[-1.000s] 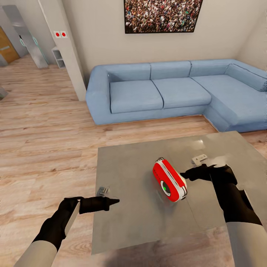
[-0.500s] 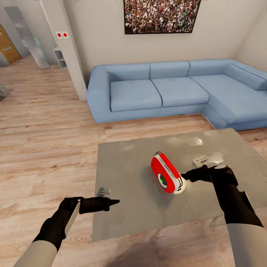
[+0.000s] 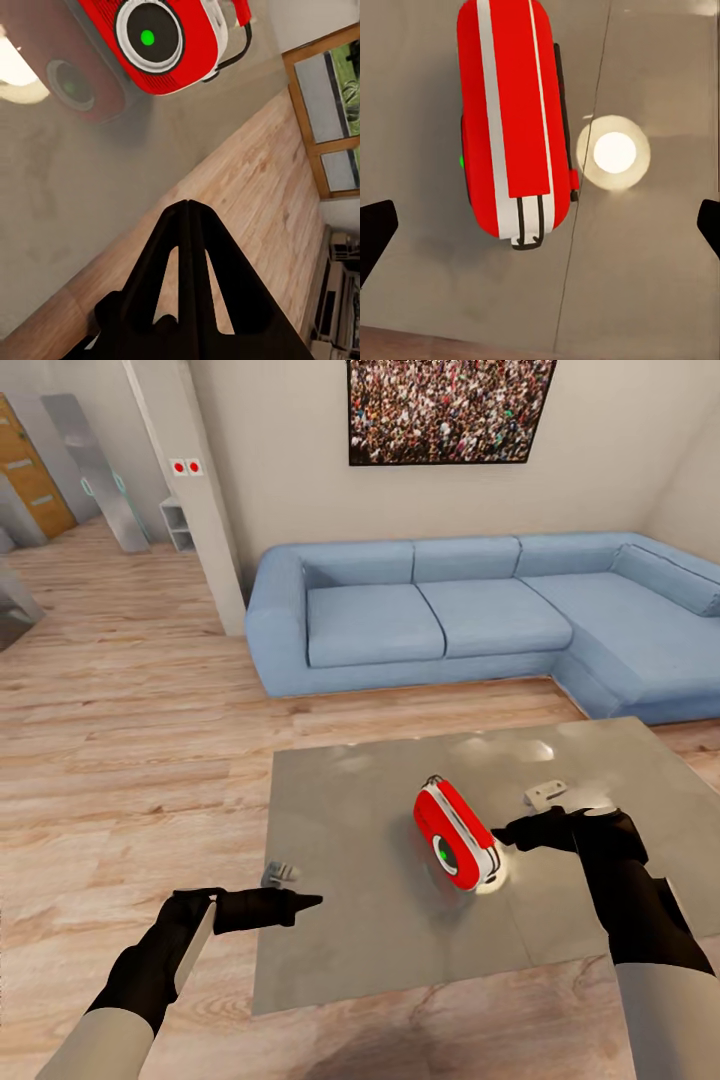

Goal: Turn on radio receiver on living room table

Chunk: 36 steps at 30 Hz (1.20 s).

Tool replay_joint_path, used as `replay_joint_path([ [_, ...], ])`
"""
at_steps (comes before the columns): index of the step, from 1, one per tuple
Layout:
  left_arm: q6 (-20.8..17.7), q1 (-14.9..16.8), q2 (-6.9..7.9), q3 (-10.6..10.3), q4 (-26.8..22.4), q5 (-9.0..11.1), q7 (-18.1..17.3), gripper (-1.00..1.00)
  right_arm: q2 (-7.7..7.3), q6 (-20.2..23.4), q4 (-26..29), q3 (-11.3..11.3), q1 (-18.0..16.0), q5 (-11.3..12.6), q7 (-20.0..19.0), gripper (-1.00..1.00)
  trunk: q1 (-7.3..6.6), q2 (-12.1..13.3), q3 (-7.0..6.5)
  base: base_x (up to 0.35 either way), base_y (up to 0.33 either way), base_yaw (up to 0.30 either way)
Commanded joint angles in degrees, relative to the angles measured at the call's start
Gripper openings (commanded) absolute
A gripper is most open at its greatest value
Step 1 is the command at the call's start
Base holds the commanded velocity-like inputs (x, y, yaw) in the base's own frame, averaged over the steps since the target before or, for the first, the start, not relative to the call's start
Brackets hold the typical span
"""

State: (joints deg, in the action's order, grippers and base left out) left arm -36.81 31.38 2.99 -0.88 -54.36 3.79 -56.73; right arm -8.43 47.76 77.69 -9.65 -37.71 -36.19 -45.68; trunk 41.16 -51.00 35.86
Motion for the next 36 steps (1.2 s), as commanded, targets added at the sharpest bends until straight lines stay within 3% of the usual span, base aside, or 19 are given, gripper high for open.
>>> replay_joint_path([
  [1, 0.0, 0.0, 0.00, 0.0, 0.0, 0.0, 0.0, -1.00, 0.00, 0.0, 0.0, -0.2, 0.0, 0.0, 0.0, 1.00, 0.00, 0.0, -0.09, 0.000, 0.000, 0.083],
  [16, 0.1, 0.0, -0.09, 0.0, 0.0, -0.1, 0.2, -1.00, 0.07, 0.0, 0.0, -1.3, 0.0, 0.0, 0.3, 1.00, 0.00, 0.0, -1.44, 0.000, 0.000, 0.083],
  [22, 0.2, 0.0, -0.04, -0.1, 0.4, 0.0, 2.0, -1.00, -0.05, 0.1, -0.1, -1.9, 0.0, -0.1, 0.5, 1.00, 0.00, 0.0, -1.97, 0.000, 0.000, 0.027],
  [26, 0.3, 0.0, 0.06, -0.2, 0.3, -0.1, 2.3, -1.00, -0.16, 0.0, -0.1, -4.8, 0.0, -0.2, 0.5, 1.00, 0.00, 0.0, -2.33, 0.000, 0.000, 0.004],
  [27, 0.4, 0.0, 0.14, -0.3, 0.2, -0.2, 2.3, -1.00, -0.30, 0.0, -0.1, -6.6, 0.0, -0.3, 0.4, 1.00, 0.00, 0.0, -2.42, 0.000, 0.000, 0.001],
  [33, 0.1, 0.0, 0.65, -0.3, 0.6, -0.1, 2.2, -1.00, -2.47, 0.0, 0.0, -10.7, -0.4, -2.8, 0.3, 1.00, 0.00, 0.0, -2.96, 0.000, 0.000, 0.000],
  [36, -0.1, 0.0, 1.08, -0.3, 0.9, 0.1, 2.2, -1.00, -3.34, -0.6, 0.0, -15.4, 0.0, -3.5, 0.2, 1.00, 0.00, 0.0, -3.23, 0.000, 0.000, 0.000],
])
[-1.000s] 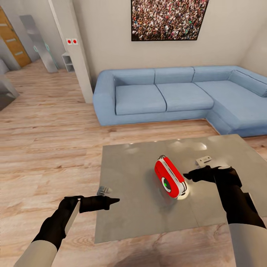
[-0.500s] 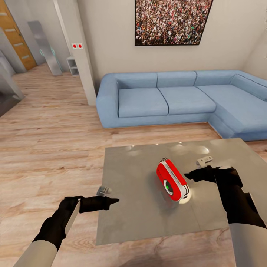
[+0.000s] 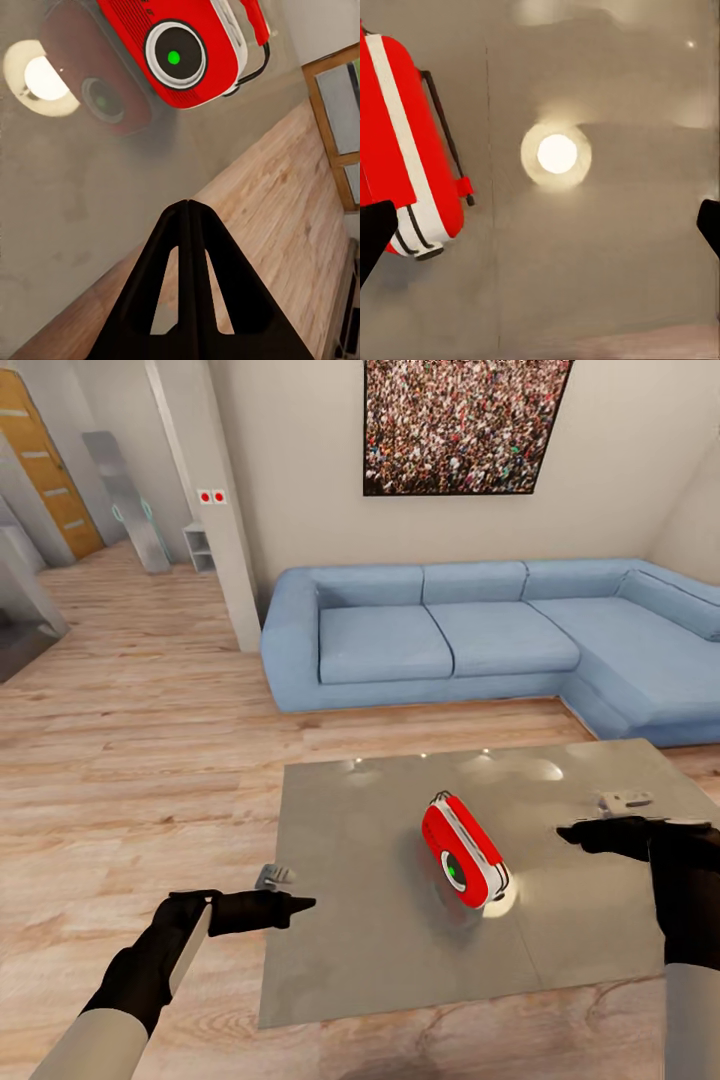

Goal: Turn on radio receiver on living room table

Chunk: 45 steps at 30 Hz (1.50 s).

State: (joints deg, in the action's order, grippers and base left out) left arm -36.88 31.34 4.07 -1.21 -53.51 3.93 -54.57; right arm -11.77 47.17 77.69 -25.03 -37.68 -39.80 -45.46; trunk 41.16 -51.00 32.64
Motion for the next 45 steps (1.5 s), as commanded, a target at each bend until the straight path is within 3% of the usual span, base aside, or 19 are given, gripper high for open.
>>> replay_joint_path([
  [1, 0.0, -0.1, 0.08, 0.0, 0.1, 0.0, 0.0, -1.00, -0.18, -0.8, 0.0, -1.2, 0.6, 0.0, -0.1, 1.00, 0.00, 0.0, -0.09, 0.000, 0.000, 0.000],
  [10, 0.0, -0.8, 0.61, 0.0, 0.2, -0.1, 0.1, -1.00, -0.41, -6.6, 0.0, -8.8, 7.0, -1.6, -0.4, 1.00, 0.00, 0.0, -0.90, 0.000, 0.000, 0.000],
  [19, 0.9, -1.8, 1.53, 0.0, 0.6, -0.5, 0.2, -1.00, 0.21, -11.3, -0.6, -13.9, 15.2, -1.6, -0.4, 1.00, 0.00, 0.0, -1.71, 0.000, 0.000, 0.000],
  [22, 1.1, -3.3, 2.09, 0.0, 1.7, -0.5, 0.6, -1.00, 0.84, -14.5, -2.7, -16.7, 18.1, -1.6, -0.4, 1.00, 0.00, 0.0, -1.98, 0.000, 0.000, 0.000],
  [25, 1.3, -4.6, 2.29, 0.0, 2.9, -0.6, 1.1, -1.00, 1.46, -17.4, -6.3, -18.8, 19.1, -1.7, -0.3, 1.00, 0.00, 0.0, -2.24, 0.000, 0.000, 0.000],
  [28, 3.9, -6.1, 2.38, 0.0, 4.4, -0.5, 1.4, -1.00, 1.77, -21.7, -11.9, -20.7, 19.6, -1.8, -0.1, 1.00, 0.00, 0.0, -2.51, 0.000, 0.000, 0.000],
  [33, 9.7, -7.4, 2.44, 0.0, 8.7, -0.4, 1.5, -1.00, 1.83, -27.1, -19.6, -21.7, 19.8, -3.0, 1.1, 1.00, 0.00, 0.0, -2.96, 0.000, 0.000, 0.000],
  [45, 18.1, -7.7, 3.27, 0.0, 22.9, -0.4, 1.7, -1.00, 1.76, -30.7, -32.6, -21.8, 19.8, -4.2, 6.8, 1.00, 0.00, 0.0, -4.04, 0.000, 0.000, 0.000],
])
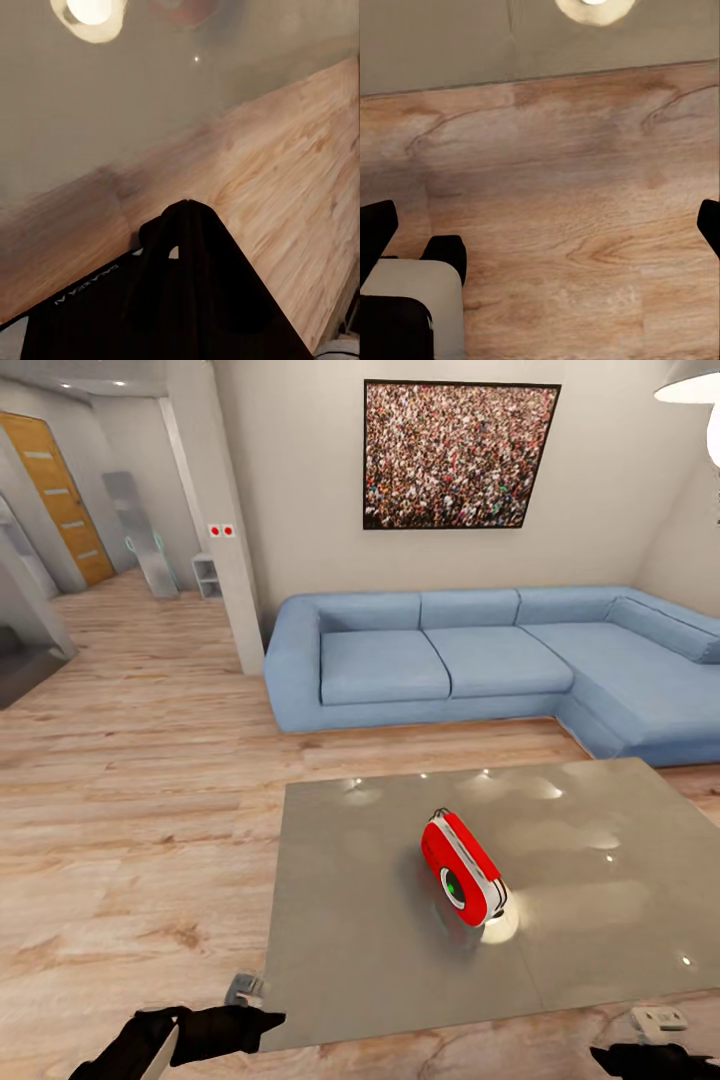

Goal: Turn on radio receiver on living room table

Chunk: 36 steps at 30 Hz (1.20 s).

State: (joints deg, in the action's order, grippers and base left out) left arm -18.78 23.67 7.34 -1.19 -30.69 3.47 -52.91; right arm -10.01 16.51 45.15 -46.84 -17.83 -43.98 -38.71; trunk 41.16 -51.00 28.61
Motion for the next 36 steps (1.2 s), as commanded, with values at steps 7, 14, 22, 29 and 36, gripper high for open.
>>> replay_joint_path([
  [7, 7.4, 0.0, 1.02, 0.0, 10.2, 0.1, 0.8, -1.00, -0.29, -6.8, -11.6, 0.0, 0.0, 0.0, 7.4, 1.00, 0.00, 0.0, -0.63, 0.000, 0.000, 0.000],
  [14, 13.7, 0.1, 1.17, -0.1, 19.8, 0.1, 2.4, -1.00, -0.54, -10.5, -20.6, 0.2, 0.0, -0.1, 11.9, 1.00, 0.00, 0.0, -1.26, 0.000, 0.000, 0.000],
  [22, 16.7, 0.0, 0.71, -0.3, 27.0, -0.3, 9.7, -1.00, -0.55, -14.3, -29.8, 0.6, 0.0, -0.2, 16.5, 1.00, 0.00, 0.0, -1.98, 0.000, 0.000, 0.000],
  [29, 17.0, 0.0, -0.40, -0.3, 29.6, -1.3, 17.9, -1.00, -0.53, -15.9, -36.1, 0.6, 0.0, -3.6, 18.7, 1.00, 0.00, 0.0, -2.61, 0.000, 0.000, 0.000],
  [36, 16.6, -0.9, -1.71, -0.3, 30.4, -1.5, 28.0, -1.00, -0.36, -17.7, -42.8, 0.6, 0.0, -5.2, 22.4, 1.00, 0.00, 0.0, -3.24, 0.000, 0.000, 0.000],
])
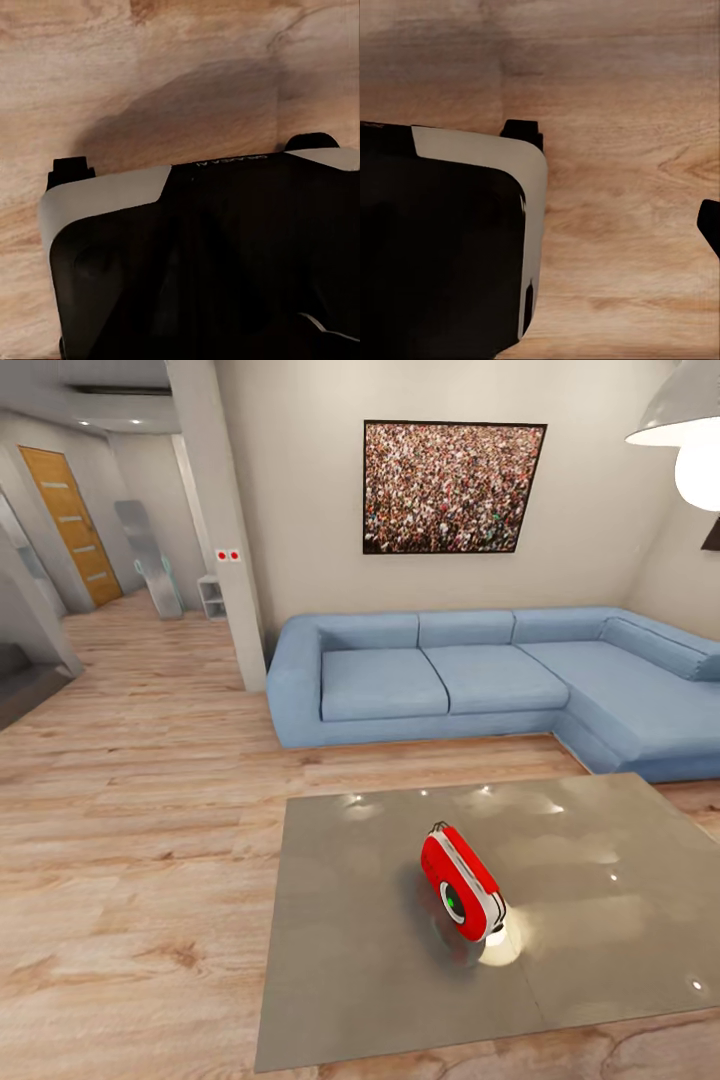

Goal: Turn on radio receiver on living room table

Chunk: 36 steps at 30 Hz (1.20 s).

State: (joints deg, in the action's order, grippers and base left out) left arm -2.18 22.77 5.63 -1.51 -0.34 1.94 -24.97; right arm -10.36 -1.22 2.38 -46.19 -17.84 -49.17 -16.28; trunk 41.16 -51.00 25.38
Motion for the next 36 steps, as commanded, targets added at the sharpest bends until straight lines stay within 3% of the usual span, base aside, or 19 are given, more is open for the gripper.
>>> replay_joint_path([
  [1, -0.1, -0.3, -0.16, 0.0, 0.0, 0.0, 1.5, -1.00, 0.05, -0.3, -1.0, 0.0, 0.0, 0.0, 0.7, 1.00, 0.00, 0.0, -0.09, 0.000, 0.000, 0.000],
  [6, -0.2, -1.2, -0.49, 0.0, 0.1, 0.0, 6.0, -1.00, 0.57, -0.7, -3.0, 0.0, 0.0, -0.2, 3.0, 1.00, 0.00, 0.0, -0.54, 0.000, 0.000, 0.000],
  [18, -0.3, -3.7, -0.99, 0.0, 0.1, 0.1, 16.1, -1.00, 4.16, -0.8, -3.9, 0.0, 0.2, -0.2, 9.0, 1.00, 0.00, 0.0, -1.62, 0.000, 0.000, 0.000],
  [36, 0.1, -6.0, -1.88, 0.1, 0.1, 0.4, 24.7, -1.00, 5.18, -0.9, -4.0, 0.0, 2.5, -0.2, 9.4, 1.00, 0.00, 0.0, -2.98, 0.000, 0.000, 0.000],
])
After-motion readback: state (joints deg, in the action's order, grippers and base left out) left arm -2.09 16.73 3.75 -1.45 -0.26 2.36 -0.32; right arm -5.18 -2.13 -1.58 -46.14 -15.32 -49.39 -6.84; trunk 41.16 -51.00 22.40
